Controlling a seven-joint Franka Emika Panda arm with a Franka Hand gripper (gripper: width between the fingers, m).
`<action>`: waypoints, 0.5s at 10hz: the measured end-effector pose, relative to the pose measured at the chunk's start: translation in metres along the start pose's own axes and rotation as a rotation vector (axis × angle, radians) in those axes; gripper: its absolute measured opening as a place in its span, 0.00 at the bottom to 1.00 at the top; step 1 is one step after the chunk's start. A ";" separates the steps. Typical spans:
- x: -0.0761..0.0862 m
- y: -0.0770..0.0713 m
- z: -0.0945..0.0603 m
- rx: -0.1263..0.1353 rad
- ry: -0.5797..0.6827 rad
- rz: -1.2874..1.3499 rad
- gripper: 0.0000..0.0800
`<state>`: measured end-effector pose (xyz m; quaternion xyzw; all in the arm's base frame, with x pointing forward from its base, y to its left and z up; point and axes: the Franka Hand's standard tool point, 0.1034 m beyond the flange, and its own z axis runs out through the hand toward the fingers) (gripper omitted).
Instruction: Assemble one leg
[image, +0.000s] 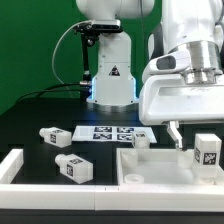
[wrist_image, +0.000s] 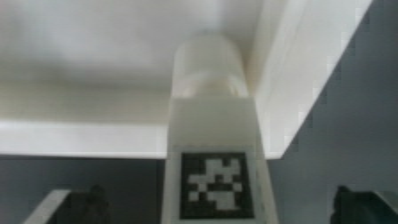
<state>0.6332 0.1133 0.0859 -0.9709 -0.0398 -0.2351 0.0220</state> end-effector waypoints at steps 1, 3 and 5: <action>0.010 0.001 -0.003 0.002 -0.004 0.006 0.80; 0.011 -0.002 0.005 0.017 -0.199 0.043 0.81; 0.010 0.001 0.008 0.020 -0.339 0.048 0.81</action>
Offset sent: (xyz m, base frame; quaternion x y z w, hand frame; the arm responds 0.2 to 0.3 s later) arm 0.0190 -0.0070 -0.0077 -0.0193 -0.1432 0.0311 0.9890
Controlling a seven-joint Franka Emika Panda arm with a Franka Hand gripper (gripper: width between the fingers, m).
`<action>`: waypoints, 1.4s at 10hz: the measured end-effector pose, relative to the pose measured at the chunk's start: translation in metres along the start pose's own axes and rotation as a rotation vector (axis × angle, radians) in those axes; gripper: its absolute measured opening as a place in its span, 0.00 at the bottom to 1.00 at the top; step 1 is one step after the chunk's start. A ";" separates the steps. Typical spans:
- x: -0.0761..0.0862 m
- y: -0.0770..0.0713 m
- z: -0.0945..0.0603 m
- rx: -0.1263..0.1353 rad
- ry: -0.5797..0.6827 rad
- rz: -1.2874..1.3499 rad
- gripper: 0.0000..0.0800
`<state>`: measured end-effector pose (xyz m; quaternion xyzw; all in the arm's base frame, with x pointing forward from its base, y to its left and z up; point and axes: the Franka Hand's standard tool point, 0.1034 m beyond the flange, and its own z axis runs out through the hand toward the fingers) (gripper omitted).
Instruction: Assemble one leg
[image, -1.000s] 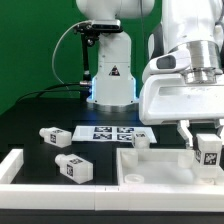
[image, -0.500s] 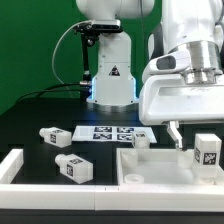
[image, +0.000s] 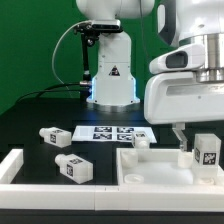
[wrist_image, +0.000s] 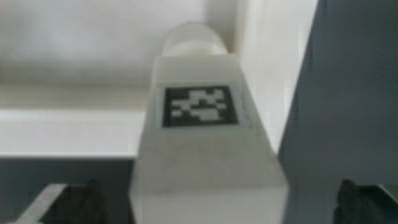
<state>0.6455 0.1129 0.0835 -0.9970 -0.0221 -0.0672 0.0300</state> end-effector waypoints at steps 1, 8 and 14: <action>0.000 0.003 -0.001 0.000 -0.064 0.004 0.81; -0.003 0.003 0.000 -0.008 -0.140 0.177 0.36; -0.005 0.004 0.002 -0.028 -0.077 1.089 0.36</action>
Offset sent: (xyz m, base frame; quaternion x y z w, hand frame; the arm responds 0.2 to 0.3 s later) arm 0.0000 0.0000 0.0000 0.0000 0.0000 0.0650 0.9979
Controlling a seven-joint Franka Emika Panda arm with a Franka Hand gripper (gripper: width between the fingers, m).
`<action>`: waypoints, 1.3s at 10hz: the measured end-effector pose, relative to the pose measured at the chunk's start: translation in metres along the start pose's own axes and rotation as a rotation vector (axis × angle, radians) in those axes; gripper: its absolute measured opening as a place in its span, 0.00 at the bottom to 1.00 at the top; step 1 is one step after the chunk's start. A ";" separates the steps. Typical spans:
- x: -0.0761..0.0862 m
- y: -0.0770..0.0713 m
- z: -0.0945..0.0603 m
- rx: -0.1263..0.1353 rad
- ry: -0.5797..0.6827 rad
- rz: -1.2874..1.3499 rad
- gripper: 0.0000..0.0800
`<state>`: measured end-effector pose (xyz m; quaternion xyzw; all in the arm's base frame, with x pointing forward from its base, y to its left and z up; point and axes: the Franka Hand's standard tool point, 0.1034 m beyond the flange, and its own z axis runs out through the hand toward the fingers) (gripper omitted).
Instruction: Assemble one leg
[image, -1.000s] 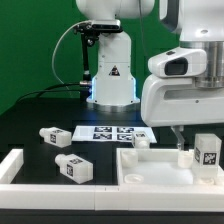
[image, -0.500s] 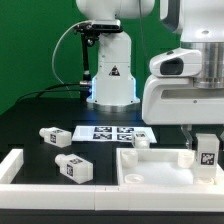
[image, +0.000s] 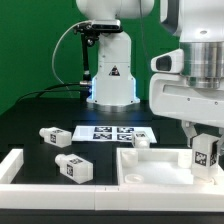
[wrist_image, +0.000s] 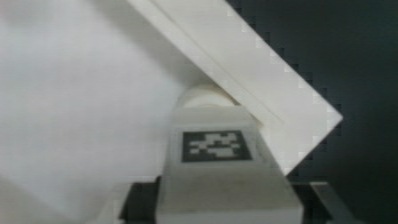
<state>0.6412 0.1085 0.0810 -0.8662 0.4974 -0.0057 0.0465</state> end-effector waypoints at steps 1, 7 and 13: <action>0.001 0.001 0.000 0.009 -0.002 0.074 0.36; -0.004 -0.001 -0.002 -0.013 -0.020 -0.538 0.76; -0.002 -0.003 -0.006 -0.072 -0.009 -1.275 0.81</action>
Offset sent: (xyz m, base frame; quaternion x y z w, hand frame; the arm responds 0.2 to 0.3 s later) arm 0.0000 0.0000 0.0000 0.0000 0.0000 -0.0650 0.9979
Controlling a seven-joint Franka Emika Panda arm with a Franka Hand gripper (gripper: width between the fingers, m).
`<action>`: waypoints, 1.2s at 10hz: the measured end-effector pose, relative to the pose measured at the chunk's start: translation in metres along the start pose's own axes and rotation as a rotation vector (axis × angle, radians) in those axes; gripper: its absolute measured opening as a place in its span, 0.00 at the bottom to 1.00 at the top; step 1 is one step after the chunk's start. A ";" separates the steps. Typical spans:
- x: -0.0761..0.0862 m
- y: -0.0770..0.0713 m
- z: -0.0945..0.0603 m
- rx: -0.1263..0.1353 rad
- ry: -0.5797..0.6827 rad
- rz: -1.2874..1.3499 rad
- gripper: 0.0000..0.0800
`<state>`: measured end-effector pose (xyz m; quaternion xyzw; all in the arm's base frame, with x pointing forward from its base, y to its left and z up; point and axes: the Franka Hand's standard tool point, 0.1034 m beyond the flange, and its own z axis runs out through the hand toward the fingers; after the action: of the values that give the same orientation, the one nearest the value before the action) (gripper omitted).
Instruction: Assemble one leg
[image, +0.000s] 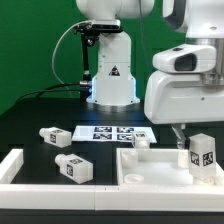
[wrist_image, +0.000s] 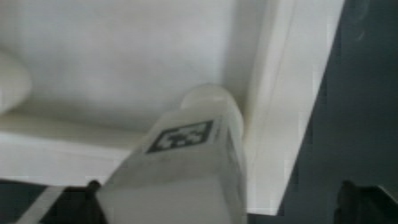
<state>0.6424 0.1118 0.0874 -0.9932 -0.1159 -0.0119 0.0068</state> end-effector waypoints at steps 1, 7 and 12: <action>0.000 0.001 0.001 -0.001 -0.001 0.038 0.81; 0.001 -0.002 0.002 -0.011 0.013 0.410 0.36; 0.001 0.001 0.003 0.005 0.021 1.194 0.36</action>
Offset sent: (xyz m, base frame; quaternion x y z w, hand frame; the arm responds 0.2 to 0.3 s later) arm 0.0000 0.0000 0.0000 0.0000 0.0000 0.1296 0.9916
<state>0.6435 0.1112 0.0845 -0.8863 0.4626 -0.0154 0.0159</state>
